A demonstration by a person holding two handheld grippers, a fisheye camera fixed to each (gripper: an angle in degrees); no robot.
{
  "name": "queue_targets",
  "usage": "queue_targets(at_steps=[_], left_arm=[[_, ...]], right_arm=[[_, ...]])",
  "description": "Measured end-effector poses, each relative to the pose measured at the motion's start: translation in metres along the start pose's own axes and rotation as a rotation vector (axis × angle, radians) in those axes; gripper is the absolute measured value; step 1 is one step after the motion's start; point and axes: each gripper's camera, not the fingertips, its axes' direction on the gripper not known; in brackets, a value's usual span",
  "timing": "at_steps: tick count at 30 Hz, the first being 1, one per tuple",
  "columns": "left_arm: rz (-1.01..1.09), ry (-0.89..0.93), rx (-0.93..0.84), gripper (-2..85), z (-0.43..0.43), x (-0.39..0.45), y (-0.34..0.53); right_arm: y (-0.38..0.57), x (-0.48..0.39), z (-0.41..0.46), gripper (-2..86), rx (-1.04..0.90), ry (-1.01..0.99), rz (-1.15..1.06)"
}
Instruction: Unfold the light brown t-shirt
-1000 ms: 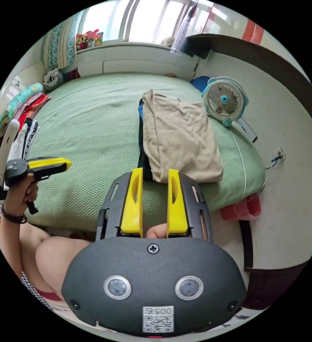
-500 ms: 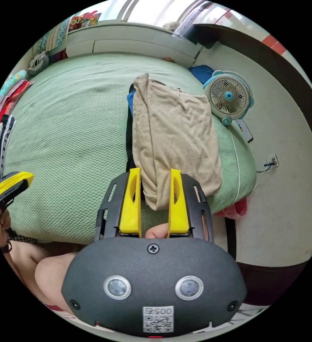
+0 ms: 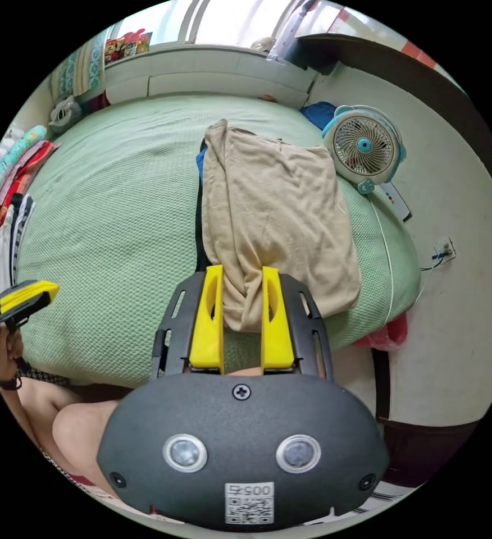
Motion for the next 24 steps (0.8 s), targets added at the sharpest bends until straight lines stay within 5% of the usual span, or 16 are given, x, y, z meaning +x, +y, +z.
queue_targets(at_steps=[10,24], left_arm=[[-0.01,0.019,-0.001,-0.5,0.003,-0.014,0.001],[-0.01,0.026,-0.016,-0.7,0.004,-0.023,0.007]], right_arm=[[-0.031,0.05,-0.007,-0.7,-0.054,-0.123,0.047],[-0.053,0.037,0.027,2.0,-0.08,-0.107,0.015]])
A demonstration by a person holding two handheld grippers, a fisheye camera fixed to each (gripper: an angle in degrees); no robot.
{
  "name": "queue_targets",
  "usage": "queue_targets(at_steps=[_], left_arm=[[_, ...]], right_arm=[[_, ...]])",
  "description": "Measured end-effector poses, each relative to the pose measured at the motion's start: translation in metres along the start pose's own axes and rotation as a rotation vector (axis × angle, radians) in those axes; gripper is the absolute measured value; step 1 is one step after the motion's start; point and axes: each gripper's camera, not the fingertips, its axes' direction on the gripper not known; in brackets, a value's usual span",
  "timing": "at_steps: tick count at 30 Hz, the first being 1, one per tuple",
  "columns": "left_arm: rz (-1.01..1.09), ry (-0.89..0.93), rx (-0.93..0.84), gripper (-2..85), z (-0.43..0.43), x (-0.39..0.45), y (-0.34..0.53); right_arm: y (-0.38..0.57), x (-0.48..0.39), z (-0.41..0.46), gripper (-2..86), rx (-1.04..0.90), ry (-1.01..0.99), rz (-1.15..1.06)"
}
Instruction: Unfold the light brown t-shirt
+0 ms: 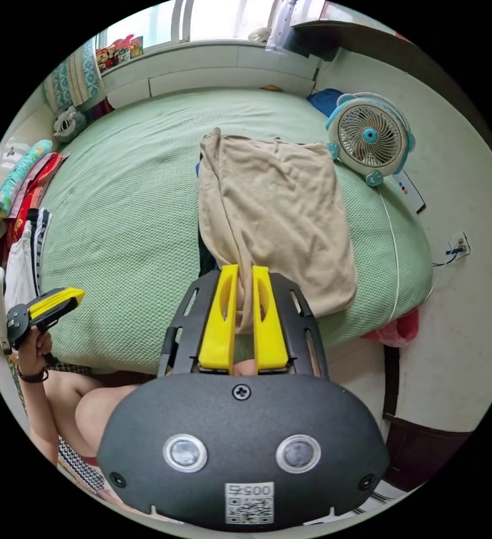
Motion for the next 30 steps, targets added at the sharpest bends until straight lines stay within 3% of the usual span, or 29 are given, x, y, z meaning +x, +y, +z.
queue_targets(at_steps=[11,15,30], left_arm=[[0.001,0.015,-0.014,-0.6,-0.004,-0.002,0.003],[0.013,0.004,-0.024,-0.6,-0.007,0.0,0.006],[-0.01,0.043,-0.003,-0.6,-0.034,-0.004,0.019]], right_arm=[[-0.031,-0.029,0.037,10.7,-0.087,-0.013,-0.068],[-0.041,-0.043,0.053,5.5,-0.111,0.135,-0.113],[-0.081,-0.048,0.021,-0.4,-0.07,-0.136,-0.134]])
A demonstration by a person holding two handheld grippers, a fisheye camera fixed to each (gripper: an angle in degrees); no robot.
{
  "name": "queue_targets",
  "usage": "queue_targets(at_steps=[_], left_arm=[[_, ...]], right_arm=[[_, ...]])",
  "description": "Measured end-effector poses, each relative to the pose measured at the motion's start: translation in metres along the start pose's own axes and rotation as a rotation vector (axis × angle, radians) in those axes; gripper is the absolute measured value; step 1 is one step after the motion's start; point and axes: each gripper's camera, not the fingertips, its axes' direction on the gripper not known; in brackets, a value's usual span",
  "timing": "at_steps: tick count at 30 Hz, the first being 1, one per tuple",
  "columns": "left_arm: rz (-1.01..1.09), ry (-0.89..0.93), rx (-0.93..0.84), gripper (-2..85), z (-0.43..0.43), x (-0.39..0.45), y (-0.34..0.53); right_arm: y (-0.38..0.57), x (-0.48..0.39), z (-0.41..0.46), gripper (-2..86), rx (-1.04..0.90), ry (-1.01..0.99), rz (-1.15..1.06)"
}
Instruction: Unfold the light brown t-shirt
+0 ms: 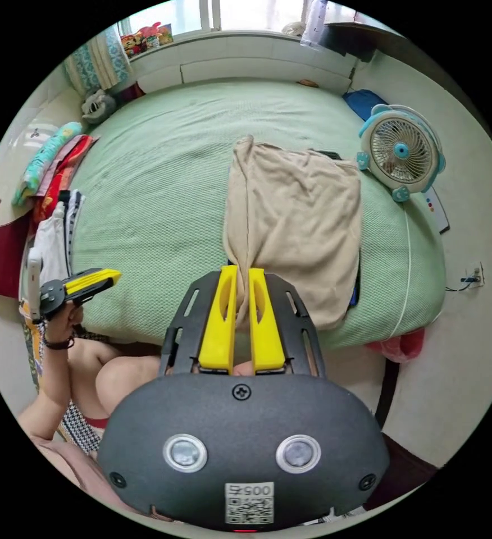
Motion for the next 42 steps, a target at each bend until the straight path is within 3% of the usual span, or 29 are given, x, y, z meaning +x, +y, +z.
queue_targets(at_steps=[10,15,19,24,29,35,42], left_arm=[[-0.093,0.005,0.023,-0.7,-0.025,-0.024,0.015],[-0.157,-0.206,0.125,-0.6,-0.057,-0.036,0.032],[-0.2,-0.225,0.123,-0.6,-0.068,-0.05,0.041],[-0.2,-0.285,0.102,-0.6,-0.078,-0.055,0.052],[-0.215,-0.315,0.108,-0.5,-0.091,-0.06,0.061],[-0.249,-0.286,0.113,-0.6,-0.105,-0.074,0.072],[-0.26,-0.255,0.11,-0.6,-0.117,-0.083,0.081]], right_arm=[[-0.042,-0.143,0.055,-0.5,-0.051,-0.098,-0.222],[-0.052,-0.217,0.098,-0.4,-0.089,-0.223,-0.291],[-0.041,-0.29,0.124,-0.3,-0.148,-0.376,-0.425],[-0.024,-0.338,0.139,1.8,-0.217,-0.358,-0.544],[-0.037,-0.308,0.113,7.4,-0.138,-0.436,-0.468],[-0.072,-0.266,0.097,11.9,-0.002,-0.296,-0.25],[-0.119,-0.281,0.155,16.7,-0.096,-0.197,-0.009]])
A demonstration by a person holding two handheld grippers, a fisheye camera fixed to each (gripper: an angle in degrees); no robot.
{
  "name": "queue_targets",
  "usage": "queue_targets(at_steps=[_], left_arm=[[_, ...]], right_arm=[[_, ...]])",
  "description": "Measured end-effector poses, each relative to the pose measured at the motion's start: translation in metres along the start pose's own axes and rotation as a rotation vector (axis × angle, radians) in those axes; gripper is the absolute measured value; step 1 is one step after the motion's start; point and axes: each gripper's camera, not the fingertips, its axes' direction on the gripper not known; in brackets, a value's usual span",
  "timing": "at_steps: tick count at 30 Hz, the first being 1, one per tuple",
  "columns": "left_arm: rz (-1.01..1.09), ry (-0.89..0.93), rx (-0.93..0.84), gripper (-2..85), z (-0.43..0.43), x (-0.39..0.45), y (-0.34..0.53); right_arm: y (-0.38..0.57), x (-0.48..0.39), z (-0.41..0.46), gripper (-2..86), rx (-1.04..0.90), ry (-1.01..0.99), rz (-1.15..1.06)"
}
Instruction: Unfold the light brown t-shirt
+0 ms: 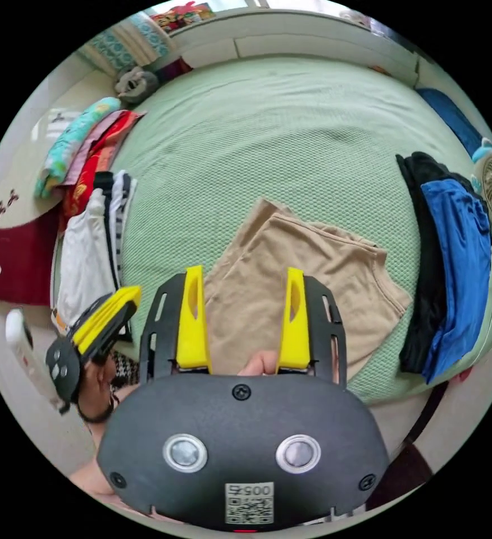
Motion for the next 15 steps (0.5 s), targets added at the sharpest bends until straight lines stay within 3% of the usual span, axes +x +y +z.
queue_targets(at_steps=[7,15], left_arm=[[-0.027,0.025,0.016,-0.6,-0.012,-0.014,-0.001],[-0.034,0.081,-0.011,-0.6,-0.015,-0.022,-0.006]], right_arm=[[-0.032,-0.018,0.044,15.8,-0.052,0.203,0.152],[-0.032,-0.053,0.035,7.2,-0.017,0.317,0.024]])
